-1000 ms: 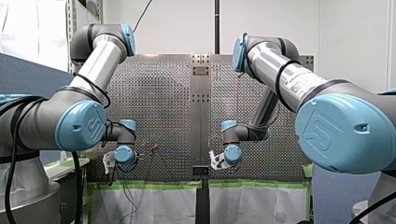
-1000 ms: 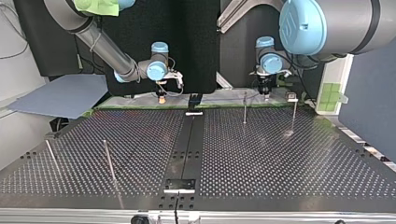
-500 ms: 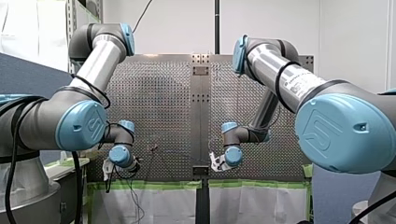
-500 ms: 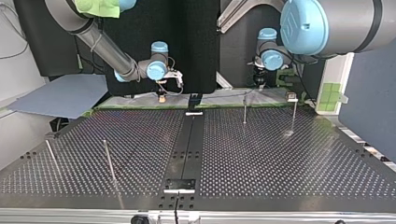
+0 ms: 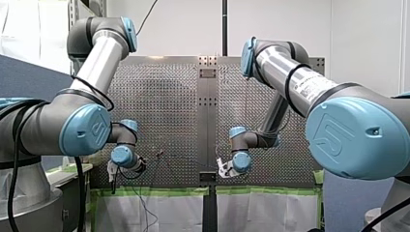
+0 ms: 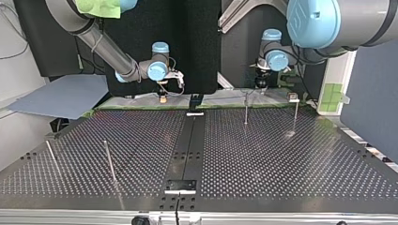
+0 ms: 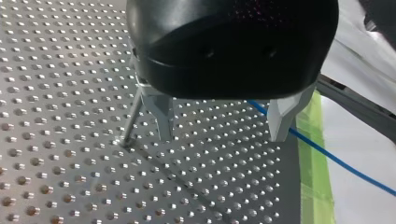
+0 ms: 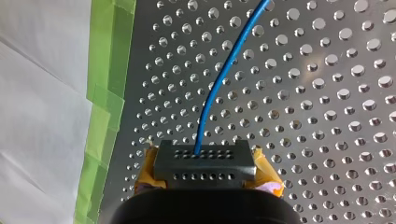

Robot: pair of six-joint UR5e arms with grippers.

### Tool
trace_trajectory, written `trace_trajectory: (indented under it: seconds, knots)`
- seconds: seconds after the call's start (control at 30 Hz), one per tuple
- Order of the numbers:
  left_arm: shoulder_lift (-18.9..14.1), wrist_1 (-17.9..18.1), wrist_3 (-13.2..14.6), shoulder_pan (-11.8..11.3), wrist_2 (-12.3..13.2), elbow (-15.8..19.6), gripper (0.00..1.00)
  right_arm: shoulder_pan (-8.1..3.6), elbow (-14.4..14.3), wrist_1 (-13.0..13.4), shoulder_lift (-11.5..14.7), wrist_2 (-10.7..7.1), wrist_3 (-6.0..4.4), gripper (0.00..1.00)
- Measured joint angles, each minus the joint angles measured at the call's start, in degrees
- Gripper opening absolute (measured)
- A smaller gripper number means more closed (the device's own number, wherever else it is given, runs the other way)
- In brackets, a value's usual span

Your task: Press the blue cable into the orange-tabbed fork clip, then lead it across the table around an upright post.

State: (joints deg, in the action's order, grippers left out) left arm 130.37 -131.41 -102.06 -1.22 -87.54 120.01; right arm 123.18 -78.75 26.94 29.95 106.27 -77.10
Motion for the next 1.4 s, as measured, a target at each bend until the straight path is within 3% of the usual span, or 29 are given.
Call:
trace_trajectory:
  seconds: [0.27,0.53,1.13,1.4]
  knots:
    - [-3.9,1.3,-0.6,0.9,0.7,3.5,1.00,-0.04,0.0,0.0,0.0,-0.02,0.00,0.00]
    - [-4.7,5.4,0.9,2.3,2.1,7.3,1.00,-0.11,0.2,0.0,-0.1,-0.16,-0.07,0.00]
    - [-4.7,13.8,-0.6,4.6,1.8,7.8,1.00,-0.29,0.7,-0.1,-1.2,-0.56,-0.09,0.00]
    - [-4.7,14.5,-0.5,4.8,1.5,7.8,1.00,-0.34,0.9,-0.1,-1.2,-0.62,-0.09,0.00]
